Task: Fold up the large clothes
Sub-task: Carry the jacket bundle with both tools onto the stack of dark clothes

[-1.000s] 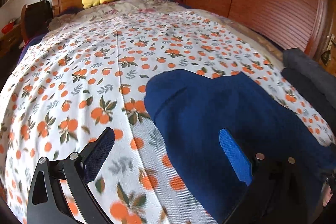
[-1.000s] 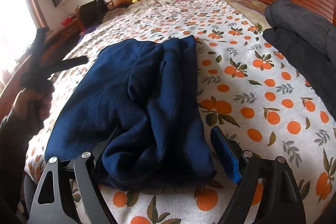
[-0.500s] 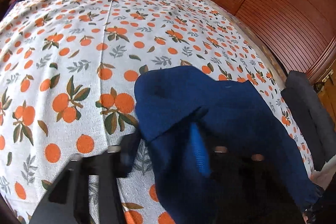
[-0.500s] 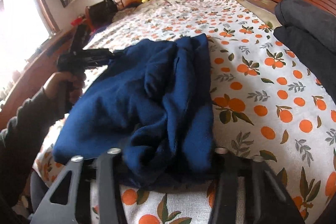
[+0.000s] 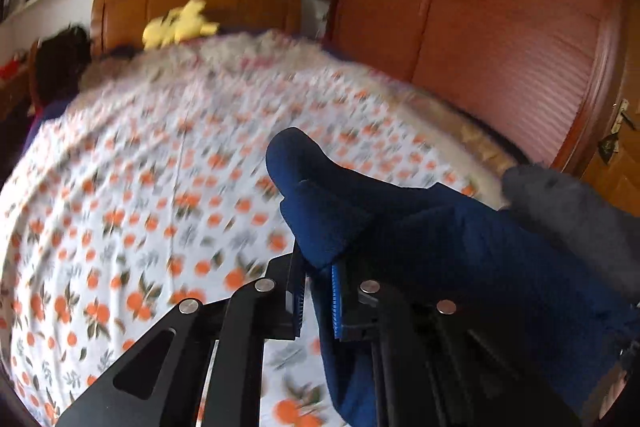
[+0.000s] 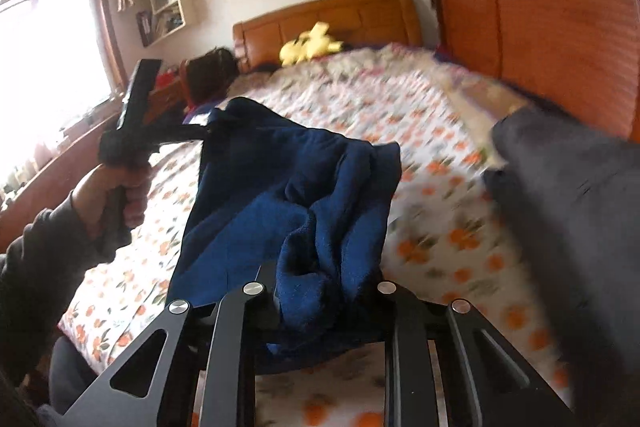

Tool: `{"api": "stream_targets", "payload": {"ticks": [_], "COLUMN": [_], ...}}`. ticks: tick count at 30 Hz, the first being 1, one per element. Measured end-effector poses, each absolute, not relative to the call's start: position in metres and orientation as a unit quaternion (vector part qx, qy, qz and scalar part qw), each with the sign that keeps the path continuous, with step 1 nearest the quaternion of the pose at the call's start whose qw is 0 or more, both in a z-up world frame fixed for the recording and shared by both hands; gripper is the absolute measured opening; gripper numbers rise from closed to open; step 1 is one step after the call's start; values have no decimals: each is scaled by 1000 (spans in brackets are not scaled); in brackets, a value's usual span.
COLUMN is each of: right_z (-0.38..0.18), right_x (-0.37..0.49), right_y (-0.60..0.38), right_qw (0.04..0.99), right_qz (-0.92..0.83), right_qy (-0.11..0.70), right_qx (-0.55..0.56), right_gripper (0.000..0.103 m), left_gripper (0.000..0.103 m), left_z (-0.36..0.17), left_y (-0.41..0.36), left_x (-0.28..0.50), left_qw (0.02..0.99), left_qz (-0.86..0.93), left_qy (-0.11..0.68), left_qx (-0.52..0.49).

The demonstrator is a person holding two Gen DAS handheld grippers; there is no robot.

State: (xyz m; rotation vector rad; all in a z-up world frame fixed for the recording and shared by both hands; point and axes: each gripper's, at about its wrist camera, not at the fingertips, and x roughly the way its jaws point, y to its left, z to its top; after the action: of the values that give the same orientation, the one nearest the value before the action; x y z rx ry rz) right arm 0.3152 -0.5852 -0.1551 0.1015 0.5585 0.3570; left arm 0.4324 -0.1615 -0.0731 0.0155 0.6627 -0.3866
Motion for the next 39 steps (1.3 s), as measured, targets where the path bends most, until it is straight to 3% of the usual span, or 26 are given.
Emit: {"api": "stream_targets", "payload": {"ticks": [12, 18, 29, 35, 36, 37, 39], "right_z": [-44, -14, -61, -87, -86, -84, -76], "right_x": [298, 286, 273, 268, 266, 265, 259], "right_y": [-717, -785, -874, -871, -869, -869, -867], "right_qw": [980, 984, 964, 957, 956, 956, 958], "right_qz": [79, 2, -87, -124, -140, -154, -165], "right_qy": [182, 180, 249, 262, 257, 251, 235], "right_qx": [5, -6, 32, 29, 21, 12, 7], "right_gripper": [18, 18, 19, 39, 54, 62, 64], "left_gripper": [10, 11, 15, 25, 26, 28, 38], "left_z": [25, 50, -9, -40, -43, -44, -46], "left_y": [-343, -445, -549, -548, -541, -533, -517], "left_x": [439, 436, 423, 421, 419, 414, 400], "left_qw": [931, 916, 873, 866, 867, 869, 872], "left_qz": [-266, -324, -382, -367, -368, -364, -361], "left_qy": [249, 236, 296, 325, 321, 317, 309], "left_qx": [-5, -7, 61, 96, 101, 111, 118]}}
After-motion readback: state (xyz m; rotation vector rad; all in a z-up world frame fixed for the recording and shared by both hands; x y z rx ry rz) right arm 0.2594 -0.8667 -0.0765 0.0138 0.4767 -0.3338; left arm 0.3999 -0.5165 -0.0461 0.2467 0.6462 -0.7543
